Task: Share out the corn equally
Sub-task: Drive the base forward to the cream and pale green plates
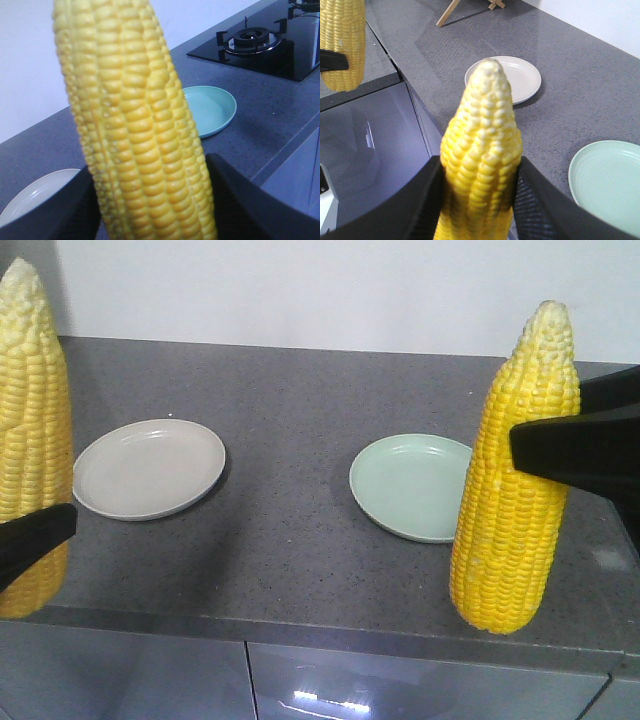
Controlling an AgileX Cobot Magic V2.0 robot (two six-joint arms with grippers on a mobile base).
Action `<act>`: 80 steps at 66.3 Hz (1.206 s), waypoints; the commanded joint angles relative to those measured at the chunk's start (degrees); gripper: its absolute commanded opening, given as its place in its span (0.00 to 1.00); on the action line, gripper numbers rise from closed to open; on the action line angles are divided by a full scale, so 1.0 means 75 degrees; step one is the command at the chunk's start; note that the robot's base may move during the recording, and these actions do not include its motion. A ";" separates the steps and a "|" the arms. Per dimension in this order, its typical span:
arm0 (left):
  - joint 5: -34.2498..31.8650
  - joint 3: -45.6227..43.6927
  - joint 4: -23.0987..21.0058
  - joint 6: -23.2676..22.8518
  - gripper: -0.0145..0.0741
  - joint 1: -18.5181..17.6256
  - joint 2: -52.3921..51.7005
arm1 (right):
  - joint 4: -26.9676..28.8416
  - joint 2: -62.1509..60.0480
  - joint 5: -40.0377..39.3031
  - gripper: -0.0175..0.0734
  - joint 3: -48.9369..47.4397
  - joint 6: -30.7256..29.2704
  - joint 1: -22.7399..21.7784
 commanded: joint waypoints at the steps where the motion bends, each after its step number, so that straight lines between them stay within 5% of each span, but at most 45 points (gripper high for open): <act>1: -0.0535 -0.0180 -0.0183 -0.0016 0.53 0.0026 -0.0004 | 0.0376 -0.0053 -0.0394 0.42 -0.0179 -0.0057 -0.0050; 80: -0.0535 -0.0180 -0.0183 -0.0016 0.53 0.0026 -0.0004 | 0.0376 -0.0053 -0.0394 0.42 -0.0179 -0.0057 -0.0050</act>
